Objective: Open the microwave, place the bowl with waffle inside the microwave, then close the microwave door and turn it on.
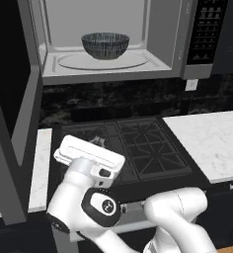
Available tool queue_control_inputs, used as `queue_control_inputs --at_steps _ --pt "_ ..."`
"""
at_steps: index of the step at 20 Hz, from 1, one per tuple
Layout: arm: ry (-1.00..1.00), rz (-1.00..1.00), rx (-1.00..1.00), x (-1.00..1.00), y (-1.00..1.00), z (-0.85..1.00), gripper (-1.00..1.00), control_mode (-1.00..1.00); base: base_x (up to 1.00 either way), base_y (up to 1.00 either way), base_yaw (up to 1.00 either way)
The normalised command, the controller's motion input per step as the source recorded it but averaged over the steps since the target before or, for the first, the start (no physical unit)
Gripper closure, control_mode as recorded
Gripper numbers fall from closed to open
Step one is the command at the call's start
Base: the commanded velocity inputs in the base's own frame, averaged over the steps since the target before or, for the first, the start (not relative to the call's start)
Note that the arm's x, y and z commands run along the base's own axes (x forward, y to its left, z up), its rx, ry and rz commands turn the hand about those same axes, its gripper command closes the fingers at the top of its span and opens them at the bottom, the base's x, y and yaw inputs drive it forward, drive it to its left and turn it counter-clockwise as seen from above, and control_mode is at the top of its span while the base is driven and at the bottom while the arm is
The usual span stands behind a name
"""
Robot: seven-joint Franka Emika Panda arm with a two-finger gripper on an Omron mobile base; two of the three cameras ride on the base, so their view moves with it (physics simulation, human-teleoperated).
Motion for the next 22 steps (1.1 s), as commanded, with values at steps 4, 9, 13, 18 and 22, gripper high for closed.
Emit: queue_control_inputs --at_steps 4,9,13,18,22 --pt "-0.21 0.00 -0.22 -0.02 0.70 -0.17 1.00 -1.00 0.00 0.00 0.00" --pt "-0.31 0.00 -0.21 -0.15 0.85 0.00 1.00 -1.00 0.00 0.00 0.00" --pt "-0.34 0.00 -0.20 -0.26 0.93 0.00 1.00 -1.00 0.00 0.00 0.00" --pt "-0.31 0.00 -0.18 -0.19 0.95 0.00 1.00 -1.00 0.00 0.00 0.00" --pt "-0.24 0.00 -0.11 -0.01 0.85 0.00 1.00 -1.00 0.00 0.00 0.00"
